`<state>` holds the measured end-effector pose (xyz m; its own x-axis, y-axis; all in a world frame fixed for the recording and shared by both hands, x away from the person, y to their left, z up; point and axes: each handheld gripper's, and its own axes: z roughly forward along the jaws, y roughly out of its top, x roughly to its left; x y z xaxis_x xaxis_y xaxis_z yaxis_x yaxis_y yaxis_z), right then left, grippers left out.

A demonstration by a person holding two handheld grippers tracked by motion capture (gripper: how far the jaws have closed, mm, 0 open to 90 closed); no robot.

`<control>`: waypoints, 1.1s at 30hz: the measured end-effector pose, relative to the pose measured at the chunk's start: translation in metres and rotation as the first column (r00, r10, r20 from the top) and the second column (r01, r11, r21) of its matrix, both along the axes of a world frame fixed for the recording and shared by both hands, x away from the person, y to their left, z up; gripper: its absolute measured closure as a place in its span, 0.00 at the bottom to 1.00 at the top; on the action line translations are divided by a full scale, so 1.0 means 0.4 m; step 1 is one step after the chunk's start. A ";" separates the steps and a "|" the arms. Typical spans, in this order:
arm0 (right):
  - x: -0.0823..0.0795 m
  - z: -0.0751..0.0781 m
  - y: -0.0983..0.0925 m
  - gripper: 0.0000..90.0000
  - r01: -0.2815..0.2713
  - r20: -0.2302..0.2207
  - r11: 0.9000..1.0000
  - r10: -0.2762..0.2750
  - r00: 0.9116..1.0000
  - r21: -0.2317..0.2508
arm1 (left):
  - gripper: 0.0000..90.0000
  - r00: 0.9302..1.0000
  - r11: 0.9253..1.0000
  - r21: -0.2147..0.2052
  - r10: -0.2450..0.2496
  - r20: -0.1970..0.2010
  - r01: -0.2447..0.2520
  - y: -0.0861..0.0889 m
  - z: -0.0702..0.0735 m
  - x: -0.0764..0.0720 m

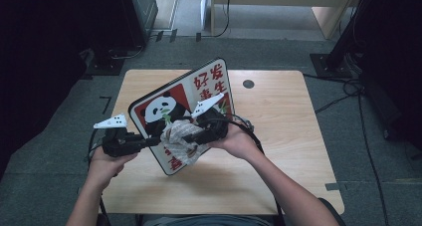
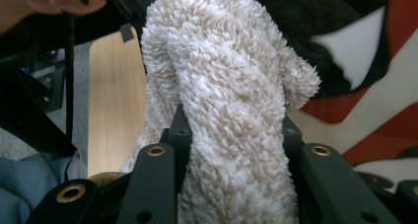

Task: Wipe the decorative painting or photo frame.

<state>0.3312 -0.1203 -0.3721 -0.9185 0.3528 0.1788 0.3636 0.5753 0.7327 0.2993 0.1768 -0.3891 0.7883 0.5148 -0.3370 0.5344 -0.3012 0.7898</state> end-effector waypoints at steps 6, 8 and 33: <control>-0.009 -0.029 0.000 0.72 -0.004 0.001 1.000 0.004 1.000 -0.020 | 0.87 1.000 1.000 -0.002 0.002 0.000 -0.002 0.000 -0.001 0.000; -0.012 -0.041 -0.003 0.72 -0.008 0.012 1.000 0.008 1.000 -0.010 | 0.87 1.000 1.000 -0.001 0.001 0.001 -0.001 0.000 0.000 -0.001; -0.045 -0.198 -0.008 0.72 -0.018 -0.043 0.997 0.015 0.999 -0.074 | 0.87 1.000 1.000 -0.005 -0.001 -0.005 0.001 0.001 -0.001 0.003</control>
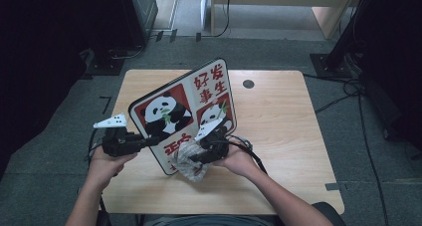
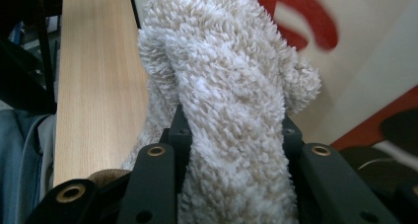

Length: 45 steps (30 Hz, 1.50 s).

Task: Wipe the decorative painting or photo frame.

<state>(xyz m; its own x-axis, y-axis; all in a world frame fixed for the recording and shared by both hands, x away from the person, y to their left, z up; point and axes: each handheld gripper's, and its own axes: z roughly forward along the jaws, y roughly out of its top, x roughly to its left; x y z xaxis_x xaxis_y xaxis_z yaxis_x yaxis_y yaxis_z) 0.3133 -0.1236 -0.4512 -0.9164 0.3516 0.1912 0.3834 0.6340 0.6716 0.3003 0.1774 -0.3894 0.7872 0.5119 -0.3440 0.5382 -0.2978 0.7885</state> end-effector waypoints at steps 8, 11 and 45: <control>-0.009 -0.049 0.005 0.72 -0.011 -0.034 0.999 0.009 0.999 -0.052 | 0.87 1.000 1.000 -0.001 -0.006 0.001 0.006 0.001 0.000 0.002; -0.009 -0.056 0.003 0.72 -0.008 -0.048 0.999 0.005 0.999 -0.054 | 0.87 1.000 1.000 -0.002 -0.008 0.000 0.008 0.001 0.000 0.004; -0.001 0.076 -0.027 0.72 0.013 -0.096 0.999 -0.009 0.995 0.039 | 0.79 1.000 1.000 -0.026 -0.003 -0.006 0.003 0.036 0.004 -0.005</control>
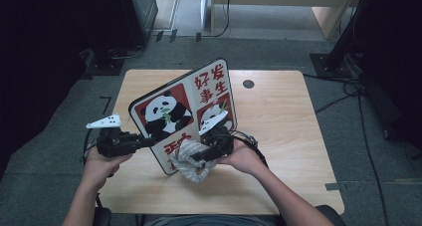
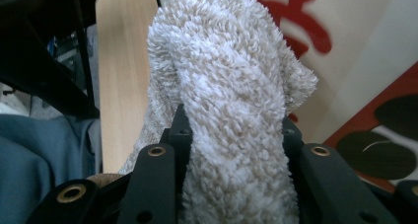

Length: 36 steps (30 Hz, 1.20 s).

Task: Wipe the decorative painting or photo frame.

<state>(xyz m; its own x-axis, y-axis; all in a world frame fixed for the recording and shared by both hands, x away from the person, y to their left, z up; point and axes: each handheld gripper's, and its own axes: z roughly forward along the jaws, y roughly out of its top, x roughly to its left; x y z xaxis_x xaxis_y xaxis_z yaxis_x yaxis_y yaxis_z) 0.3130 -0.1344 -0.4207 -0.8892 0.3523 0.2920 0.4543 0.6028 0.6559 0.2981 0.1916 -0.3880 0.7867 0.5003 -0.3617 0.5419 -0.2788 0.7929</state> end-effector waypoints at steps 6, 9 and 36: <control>0.006 0.061 0.001 0.72 0.020 0.007 1.000 -0.020 1.000 0.020 | 0.81 1.000 1.000 -0.005 -0.002 0.000 0.002 0.003 0.003 -0.007; 0.012 0.092 0.004 0.72 0.029 0.016 0.999 -0.029 0.999 0.036 | 0.81 1.000 1.000 -0.005 -0.002 0.000 0.002 0.006 0.002 -0.009; 0.057 0.390 0.124 0.72 -0.022 0.128 0.997 0.013 0.992 0.071 | 0.83 1.000 0.999 -0.024 0.026 0.008 -0.025 0.059 0.015 -0.038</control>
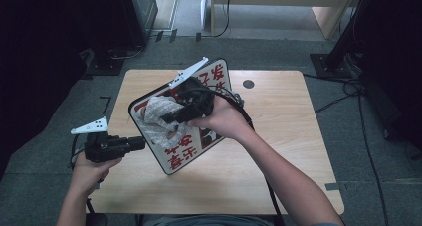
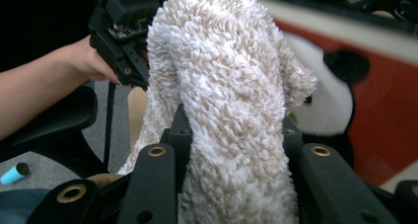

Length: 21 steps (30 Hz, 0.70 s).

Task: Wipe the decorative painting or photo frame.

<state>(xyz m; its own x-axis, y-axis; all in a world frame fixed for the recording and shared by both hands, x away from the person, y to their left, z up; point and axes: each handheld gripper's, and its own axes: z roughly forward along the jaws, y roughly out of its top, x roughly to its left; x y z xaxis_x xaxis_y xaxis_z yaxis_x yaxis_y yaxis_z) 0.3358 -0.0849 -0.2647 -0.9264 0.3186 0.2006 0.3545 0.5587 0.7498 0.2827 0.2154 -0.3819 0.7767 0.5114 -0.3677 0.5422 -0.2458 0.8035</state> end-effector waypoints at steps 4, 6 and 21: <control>0.006 0.028 0.012 0.72 0.004 0.005 1.000 -0.004 1.000 0.004 | 0.83 1.000 1.000 -0.007 0.007 0.004 -0.007 0.015 0.002 -0.001; 0.009 0.037 0.016 0.72 0.003 0.010 1.000 -0.004 1.000 0.006 | 0.82 1.000 1.000 -0.014 0.016 0.001 -0.016 0.022 0.002 0.002; 0.017 0.039 0.028 0.72 -0.004 0.020 1.000 0.004 1.000 -0.011 | 0.81 0.999 0.999 -0.015 0.032 0.007 -0.032 0.014 -0.004 0.056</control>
